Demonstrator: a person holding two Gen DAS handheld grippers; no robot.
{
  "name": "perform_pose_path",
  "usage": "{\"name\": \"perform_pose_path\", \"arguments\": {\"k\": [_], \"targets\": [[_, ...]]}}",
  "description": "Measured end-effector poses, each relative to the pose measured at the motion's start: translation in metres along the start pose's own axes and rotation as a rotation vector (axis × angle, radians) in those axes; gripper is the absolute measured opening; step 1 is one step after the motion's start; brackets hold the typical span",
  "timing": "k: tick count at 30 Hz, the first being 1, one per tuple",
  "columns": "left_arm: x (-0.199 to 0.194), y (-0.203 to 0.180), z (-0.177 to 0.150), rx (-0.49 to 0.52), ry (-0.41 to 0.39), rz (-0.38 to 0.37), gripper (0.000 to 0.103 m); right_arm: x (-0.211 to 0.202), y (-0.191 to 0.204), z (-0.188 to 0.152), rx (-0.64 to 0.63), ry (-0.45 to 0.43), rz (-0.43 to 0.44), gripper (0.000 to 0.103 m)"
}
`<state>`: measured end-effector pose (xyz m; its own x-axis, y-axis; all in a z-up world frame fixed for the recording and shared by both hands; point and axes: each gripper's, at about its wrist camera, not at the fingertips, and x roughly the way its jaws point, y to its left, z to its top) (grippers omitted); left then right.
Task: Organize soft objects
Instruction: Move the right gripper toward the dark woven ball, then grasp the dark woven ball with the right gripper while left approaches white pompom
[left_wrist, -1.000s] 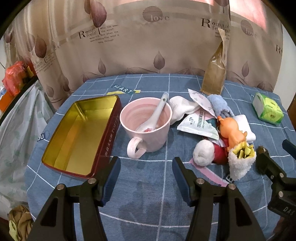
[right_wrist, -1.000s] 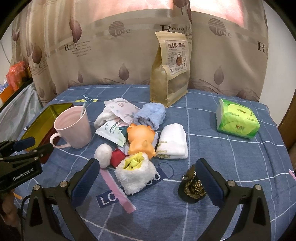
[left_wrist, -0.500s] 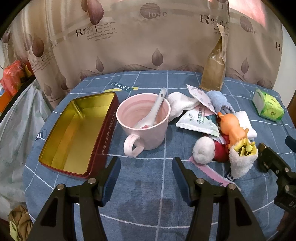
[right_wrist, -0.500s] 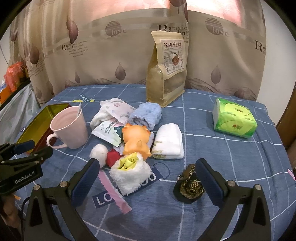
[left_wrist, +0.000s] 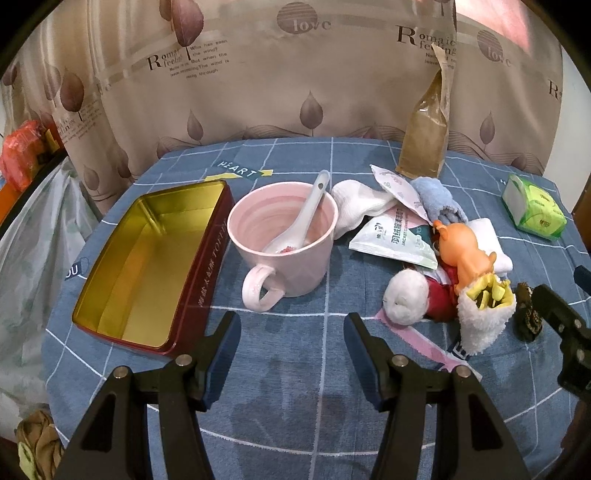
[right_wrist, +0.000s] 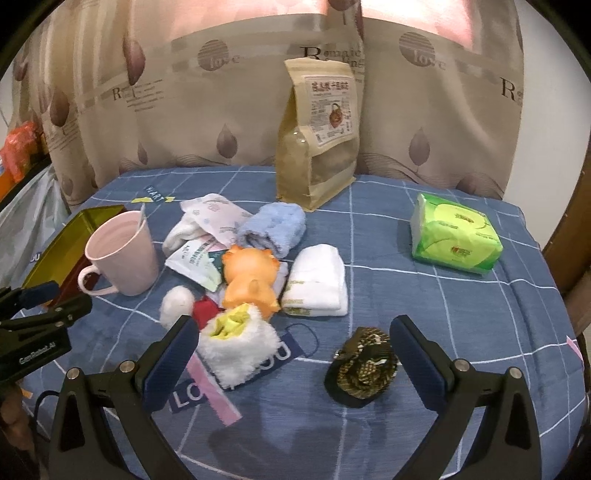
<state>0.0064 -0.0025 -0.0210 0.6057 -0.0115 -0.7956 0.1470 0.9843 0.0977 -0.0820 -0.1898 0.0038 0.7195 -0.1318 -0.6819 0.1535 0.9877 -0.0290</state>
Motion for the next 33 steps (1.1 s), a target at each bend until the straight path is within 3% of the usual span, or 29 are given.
{"name": "perform_pose_path", "arguments": {"k": [12, 21, 23, 33], "targets": [[0.001, -0.001, 0.000, 0.003, 0.001, -0.004, 0.059, 0.010, -0.011, -0.002, -0.011, 0.043, -0.040, 0.101], [0.007, 0.002, 0.000, 0.005, 0.003, -0.001, 0.059, 0.017, -0.032, -0.003, -0.027, 0.078, -0.070, 0.088], [0.010, 0.002, 0.000, 0.010, 0.005, -0.007, 0.059, 0.018, -0.034, -0.005, -0.042, 0.088, -0.069, 0.081], [0.013, -0.008, -0.002, 0.068, -0.022, -0.050, 0.059, 0.044, -0.036, -0.019, -0.066, 0.171, -0.078, 0.079]]}}
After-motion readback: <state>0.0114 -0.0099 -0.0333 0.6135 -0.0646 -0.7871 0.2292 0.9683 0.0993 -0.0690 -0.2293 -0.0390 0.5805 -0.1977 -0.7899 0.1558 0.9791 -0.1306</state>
